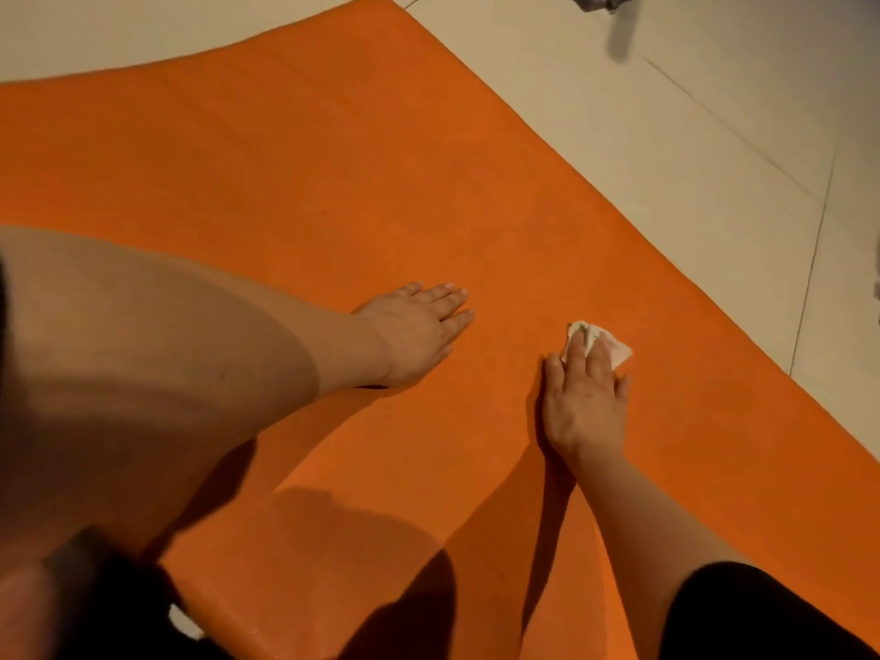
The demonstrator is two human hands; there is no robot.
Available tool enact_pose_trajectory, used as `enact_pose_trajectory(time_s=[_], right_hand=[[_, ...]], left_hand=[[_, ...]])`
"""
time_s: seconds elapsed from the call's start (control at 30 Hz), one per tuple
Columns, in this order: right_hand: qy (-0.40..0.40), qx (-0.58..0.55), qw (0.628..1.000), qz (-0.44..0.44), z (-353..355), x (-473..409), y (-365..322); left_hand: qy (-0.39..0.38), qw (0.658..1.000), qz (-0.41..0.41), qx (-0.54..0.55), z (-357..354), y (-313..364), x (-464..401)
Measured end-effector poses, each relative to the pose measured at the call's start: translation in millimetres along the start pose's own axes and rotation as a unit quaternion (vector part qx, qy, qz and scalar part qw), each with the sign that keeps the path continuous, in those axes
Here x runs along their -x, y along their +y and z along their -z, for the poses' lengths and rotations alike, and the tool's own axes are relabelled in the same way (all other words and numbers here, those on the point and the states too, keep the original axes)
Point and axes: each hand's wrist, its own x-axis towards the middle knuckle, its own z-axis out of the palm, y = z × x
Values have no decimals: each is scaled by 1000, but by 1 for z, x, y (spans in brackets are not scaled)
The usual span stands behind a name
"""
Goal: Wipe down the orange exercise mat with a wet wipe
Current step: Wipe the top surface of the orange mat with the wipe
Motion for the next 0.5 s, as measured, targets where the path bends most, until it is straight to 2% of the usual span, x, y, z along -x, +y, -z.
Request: enact_pose_trajectory(time_s=[0.03, 0.1, 0.23, 0.3, 0.33, 0.4, 0.47, 0.5], right_hand=[[4, -13, 999, -34, -2, 3, -1], [4, -25, 999, -20, -8, 15, -23], [-16, -32, 983, 180, -15, 39, -75], [-12, 7, 978, 207, -13, 39, -73], [-7, 31, 980, 196, -11, 37, -64], [-12, 49, 993, 107, -8, 33, -46], [-27, 19, 999, 17, -7, 35, -46], [-28, 0, 1000, 4, -9, 39, -55]], left_hand=[[4, 1000, -3, 0, 0, -1, 1], [8, 1000, -12, -3, -1, 1, 5], [37, 999, -6, -11, -9, 4, 16], [52, 999, 3, 0, -14, 8, 25], [55, 998, 8, 8, -16, 10, 30], [52, 998, 11, 16, -16, 11, 39], [42, 999, 12, 20, -15, 8, 44], [38, 999, 12, 22, -13, 8, 44]])
